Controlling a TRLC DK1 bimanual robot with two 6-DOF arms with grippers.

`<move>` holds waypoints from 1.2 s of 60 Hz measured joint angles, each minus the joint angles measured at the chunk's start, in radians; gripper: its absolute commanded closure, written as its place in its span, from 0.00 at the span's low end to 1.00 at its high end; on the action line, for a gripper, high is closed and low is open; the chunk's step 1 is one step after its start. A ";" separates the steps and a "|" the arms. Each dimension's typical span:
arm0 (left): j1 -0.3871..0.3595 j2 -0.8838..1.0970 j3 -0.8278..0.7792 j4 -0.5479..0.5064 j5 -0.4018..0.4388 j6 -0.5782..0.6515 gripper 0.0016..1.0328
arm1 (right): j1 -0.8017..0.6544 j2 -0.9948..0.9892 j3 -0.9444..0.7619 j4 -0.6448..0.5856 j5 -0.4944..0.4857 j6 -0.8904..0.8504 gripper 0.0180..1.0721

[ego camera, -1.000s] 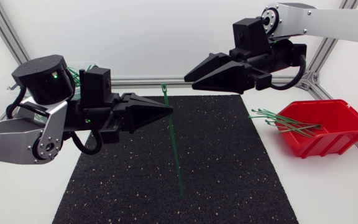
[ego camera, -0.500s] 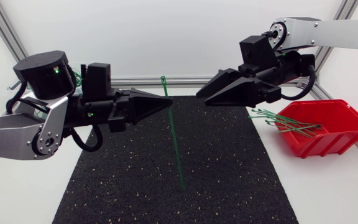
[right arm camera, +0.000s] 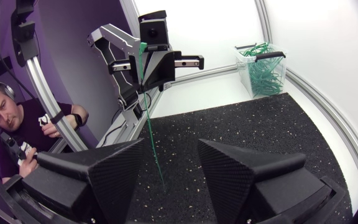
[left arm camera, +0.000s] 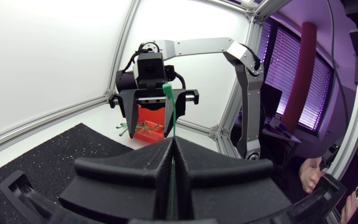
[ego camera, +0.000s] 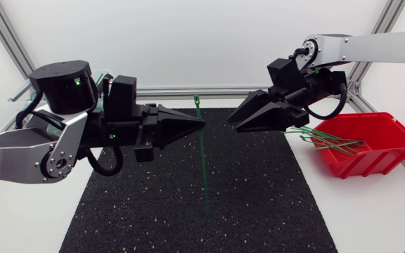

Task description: Take a green cable tie from the red box, thread the tail through the head to close it, then place it in the transparent bin on the left.

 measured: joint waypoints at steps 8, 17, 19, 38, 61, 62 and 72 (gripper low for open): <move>-0.007 0.000 0.000 -0.048 0.000 0.047 0.97 | 0.011 -0.007 0.001 0.127 0.097 0.043 0.39; -0.007 -0.013 0.000 -0.085 0.000 0.079 0.97 | 0.075 -0.100 -0.083 0.476 0.290 0.215 0.29; -0.007 -0.017 0.000 -0.090 -0.001 0.085 0.97 | 0.093 -0.124 -0.107 0.534 0.332 0.252 0.29; 0.005 -0.024 0.050 -0.194 -0.004 0.120 0.97 | 0.216 -0.370 -0.483 1.115 0.688 0.530 0.29; 0.020 0.005 0.116 -0.264 0.000 0.089 0.97 | 0.192 -0.492 -0.580 1.170 0.455 0.884 0.29; 0.020 0.008 0.117 -0.265 0.000 0.087 0.97 | 0.192 -0.492 -0.583 1.170 0.444 0.895 0.29; 0.020 0.027 0.117 -0.272 0.001 0.058 0.97 | 0.193 -0.492 -0.609 1.208 0.367 1.048 0.29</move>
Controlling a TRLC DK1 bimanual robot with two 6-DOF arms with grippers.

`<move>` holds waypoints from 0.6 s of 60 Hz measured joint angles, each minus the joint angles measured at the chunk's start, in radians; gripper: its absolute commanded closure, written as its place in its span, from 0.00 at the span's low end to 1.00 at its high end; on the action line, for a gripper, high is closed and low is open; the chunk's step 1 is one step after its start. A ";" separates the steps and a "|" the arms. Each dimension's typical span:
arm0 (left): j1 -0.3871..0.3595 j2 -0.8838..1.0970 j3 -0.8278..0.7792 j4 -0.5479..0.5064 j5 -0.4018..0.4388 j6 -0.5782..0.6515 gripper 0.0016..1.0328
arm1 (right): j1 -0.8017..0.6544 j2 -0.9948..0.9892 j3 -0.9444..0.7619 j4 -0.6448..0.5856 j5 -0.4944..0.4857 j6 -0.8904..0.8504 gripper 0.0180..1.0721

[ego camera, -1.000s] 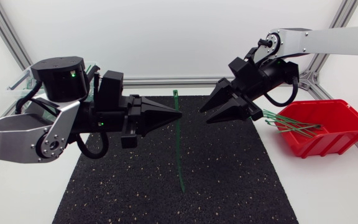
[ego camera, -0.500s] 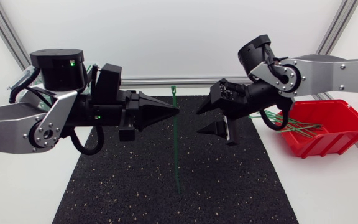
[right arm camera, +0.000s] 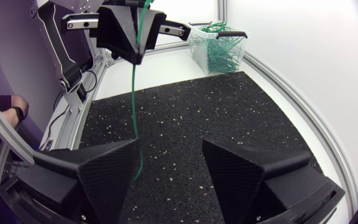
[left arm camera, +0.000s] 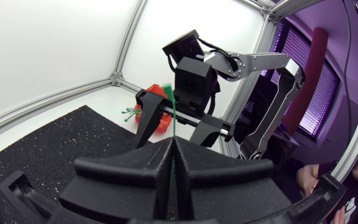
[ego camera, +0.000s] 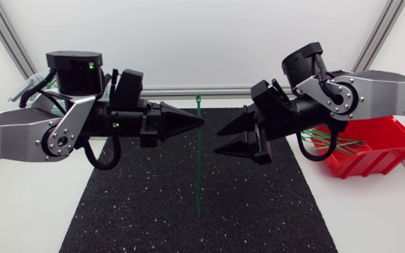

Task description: Take a green cable tie from the red box, thread the tail through the head to close it, then place it in the transparent bin on the left.

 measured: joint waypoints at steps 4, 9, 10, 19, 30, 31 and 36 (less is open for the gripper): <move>0.000 0.002 0.000 0.000 0.000 -0.003 0.97 | -0.001 0.004 0.004 -0.002 -0.064 0.056 0.30; 0.000 0.002 0.000 0.001 0.000 -0.004 0.97 | -0.002 0.037 0.032 -0.009 -0.132 0.098 0.30; 0.000 0.002 0.000 0.002 0.000 -0.004 0.97 | -0.002 0.044 0.037 -0.008 -0.142 0.102 0.30; -0.001 0.002 0.000 0.027 0.002 -0.010 0.97 | -0.008 0.096 0.072 -0.016 -0.208 0.137 0.33; -0.002 0.002 0.000 0.035 0.003 -0.011 0.97 | -0.006 0.098 0.093 -0.019 -0.253 0.147 0.41; -0.003 0.003 0.000 0.038 0.003 -0.011 0.97 | -0.005 0.098 0.095 -0.019 -0.254 0.147 0.41; -0.010 0.007 0.000 0.043 0.003 -0.012 0.97 | 0.003 0.098 0.100 -0.019 -0.258 0.150 0.45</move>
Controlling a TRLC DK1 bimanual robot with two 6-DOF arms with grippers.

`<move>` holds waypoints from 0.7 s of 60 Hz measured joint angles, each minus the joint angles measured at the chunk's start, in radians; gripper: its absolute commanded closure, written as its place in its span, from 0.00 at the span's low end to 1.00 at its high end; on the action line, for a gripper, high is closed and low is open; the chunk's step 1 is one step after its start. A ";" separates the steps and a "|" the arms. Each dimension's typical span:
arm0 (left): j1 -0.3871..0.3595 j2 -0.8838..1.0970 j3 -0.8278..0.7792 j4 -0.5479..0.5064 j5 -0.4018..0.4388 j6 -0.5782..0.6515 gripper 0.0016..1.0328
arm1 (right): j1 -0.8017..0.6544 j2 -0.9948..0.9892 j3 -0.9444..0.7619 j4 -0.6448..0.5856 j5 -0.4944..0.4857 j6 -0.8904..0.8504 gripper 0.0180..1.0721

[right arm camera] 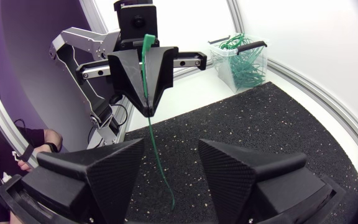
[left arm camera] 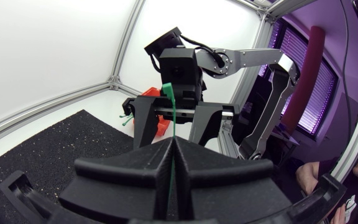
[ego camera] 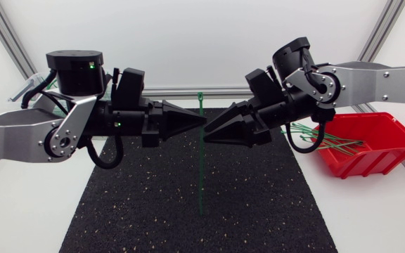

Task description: Take a green cable tie from the red box, thread the tail through the head to close it, then place it in the transparent bin on the left.

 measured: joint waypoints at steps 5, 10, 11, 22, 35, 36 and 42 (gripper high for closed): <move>-0.005 0.004 0.000 0.003 0.000 -0.003 0.97 | 0.016 0.000 0.000 0.000 -0.006 0.000 0.53; -0.009 0.009 0.000 0.003 0.000 -0.006 0.97 | 0.024 0.000 0.000 0.000 -0.014 0.000 0.62; -0.009 0.010 0.000 0.003 0.000 -0.008 0.97 | 0.026 0.000 0.000 0.001 -0.014 0.000 0.64; -0.011 0.013 0.000 0.005 0.000 -0.011 0.97 | 0.026 0.000 0.000 0.004 -0.021 0.000 0.81; -0.011 0.013 0.000 0.010 0.000 -0.018 0.97 | 0.026 0.000 -0.002 0.011 -0.028 0.000 0.92; -0.011 0.013 0.000 0.010 0.000 -0.018 0.97 | 0.026 0.000 -0.002 0.011 -0.029 0.000 0.92; -0.011 0.013 0.000 0.010 -0.001 -0.018 0.97 | 0.026 0.000 -0.002 0.011 -0.035 0.000 0.94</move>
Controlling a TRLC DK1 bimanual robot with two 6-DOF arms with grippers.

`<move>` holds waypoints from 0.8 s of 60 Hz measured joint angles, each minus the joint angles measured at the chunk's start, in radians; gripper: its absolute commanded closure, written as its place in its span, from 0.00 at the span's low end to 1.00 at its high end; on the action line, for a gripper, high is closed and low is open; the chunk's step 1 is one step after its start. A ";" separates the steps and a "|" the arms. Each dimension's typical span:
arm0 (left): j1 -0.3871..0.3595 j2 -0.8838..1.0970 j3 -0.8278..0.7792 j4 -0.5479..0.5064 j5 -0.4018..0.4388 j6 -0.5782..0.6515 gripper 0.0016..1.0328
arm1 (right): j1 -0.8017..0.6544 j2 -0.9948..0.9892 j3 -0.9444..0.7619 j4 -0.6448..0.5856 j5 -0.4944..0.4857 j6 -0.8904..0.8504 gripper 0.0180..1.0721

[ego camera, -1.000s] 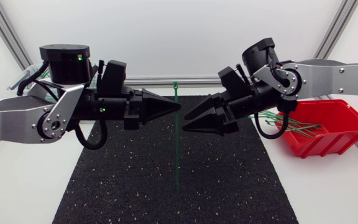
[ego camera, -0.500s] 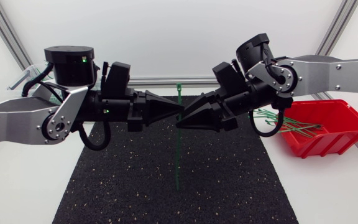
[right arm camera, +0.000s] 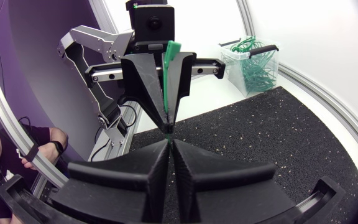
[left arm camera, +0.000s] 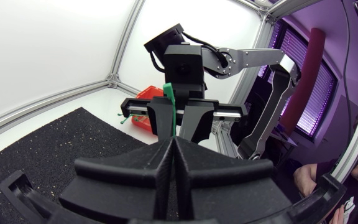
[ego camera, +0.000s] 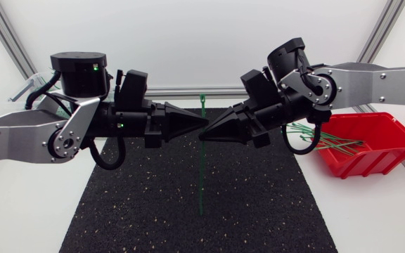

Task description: Take a green cable tie from the red box, thread the tail through the head to close it, then place it in the transparent bin on the left.

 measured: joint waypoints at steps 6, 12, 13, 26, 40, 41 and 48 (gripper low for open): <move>0.000 0.000 0.000 0.000 0.000 0.000 0.93 | 0.000 0.000 -0.003 0.000 -0.009 0.000 0.94; 0.000 0.000 0.000 0.000 0.000 0.000 0.74 | -0.001 0.000 -0.008 0.000 -0.013 0.000 0.94; 0.000 0.000 0.000 0.000 0.000 0.000 0.74 | -0.001 0.000 -0.008 0.000 -0.013 0.000 0.94; 0.000 0.000 0.000 0.000 0.000 0.000 0.64 | -0.002 -0.002 -0.018 0.000 -0.016 0.000 0.94; 0.005 0.000 0.000 -0.001 0.000 0.000 0.59 | -0.002 -0.002 -0.019 -0.004 -0.021 0.000 0.94; 0.007 0.000 0.000 -0.001 0.000 0.000 0.59 | -0.002 -0.002 -0.020 -0.004 -0.021 0.000 0.94; 0.016 0.000 0.013 -0.004 0.000 -0.006 0.59 | -0.002 -0.002 -0.020 -0.004 -0.023 0.000 0.94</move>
